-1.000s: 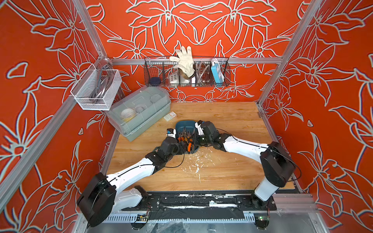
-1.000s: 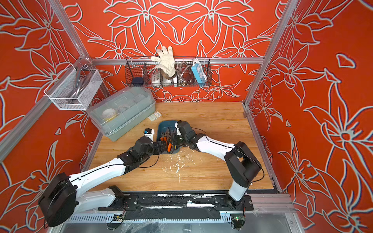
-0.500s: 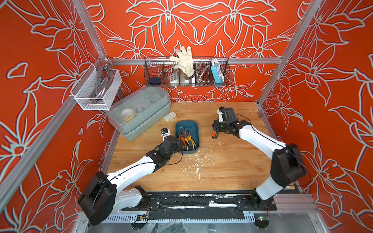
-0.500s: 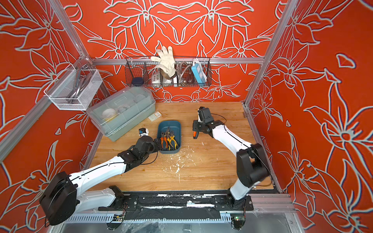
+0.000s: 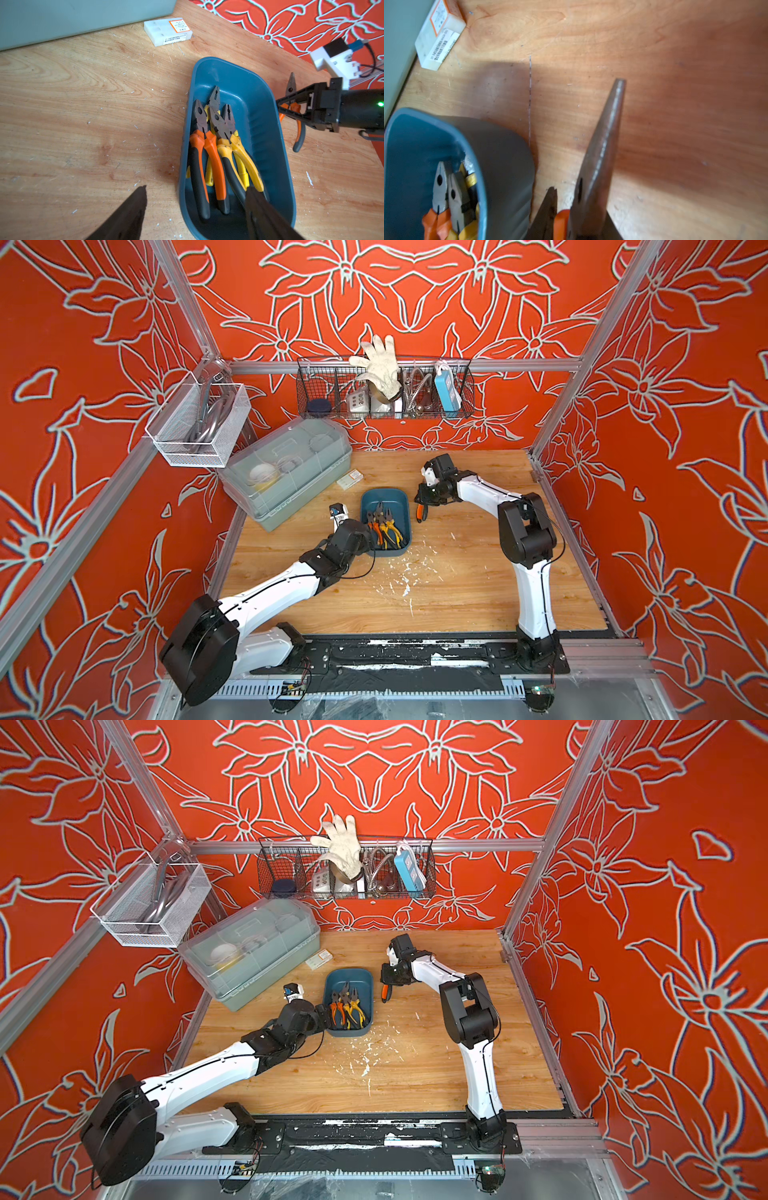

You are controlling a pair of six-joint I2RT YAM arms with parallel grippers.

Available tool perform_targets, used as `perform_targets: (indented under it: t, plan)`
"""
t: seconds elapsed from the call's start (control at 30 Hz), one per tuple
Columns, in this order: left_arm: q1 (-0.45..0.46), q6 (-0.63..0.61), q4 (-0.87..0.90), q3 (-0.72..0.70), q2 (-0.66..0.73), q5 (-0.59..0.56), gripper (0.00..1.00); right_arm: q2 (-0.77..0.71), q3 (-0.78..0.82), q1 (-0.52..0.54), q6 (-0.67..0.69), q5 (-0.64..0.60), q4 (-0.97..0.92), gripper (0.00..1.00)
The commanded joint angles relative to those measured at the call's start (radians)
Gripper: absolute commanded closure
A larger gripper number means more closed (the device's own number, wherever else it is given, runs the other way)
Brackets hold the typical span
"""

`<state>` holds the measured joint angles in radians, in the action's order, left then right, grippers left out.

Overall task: Take the pliers out of the storage box
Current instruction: Place the pliers at the center of the board.

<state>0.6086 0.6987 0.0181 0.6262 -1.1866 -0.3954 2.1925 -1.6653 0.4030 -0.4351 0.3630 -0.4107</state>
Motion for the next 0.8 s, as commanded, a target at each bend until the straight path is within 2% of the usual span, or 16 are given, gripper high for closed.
perform_targets:
  t: [0.0, 0.17, 0.37, 0.53, 0.77]
  plan:
    - [-0.006, -0.018, 0.008, 0.004, 0.013, -0.008, 0.25, 0.038, -0.027, -0.021, -0.02, 0.076, -0.006, 0.97]
    - [-0.006, -0.021, 0.008, 0.004, 0.019, -0.016, 0.25, 0.093, -0.047, -0.052, -0.01, 0.101, -0.025, 0.9]
    - [-0.006, -0.014, 0.001, 0.009, 0.003, 0.022, 0.25, 0.086, 0.03, -0.069, -0.038, 0.065, 0.007, 0.73]
    - [-0.006, -0.021, 0.009, 0.024, -0.03, 0.015, 0.25, 0.081, 0.062, -0.079, -0.073, 0.06, 0.026, 0.53]
    - [-0.007, -0.029, 0.024, 0.049, -0.054, 0.057, 0.25, 0.01, 0.116, -0.081, -0.075, 0.003, 0.026, 0.53]
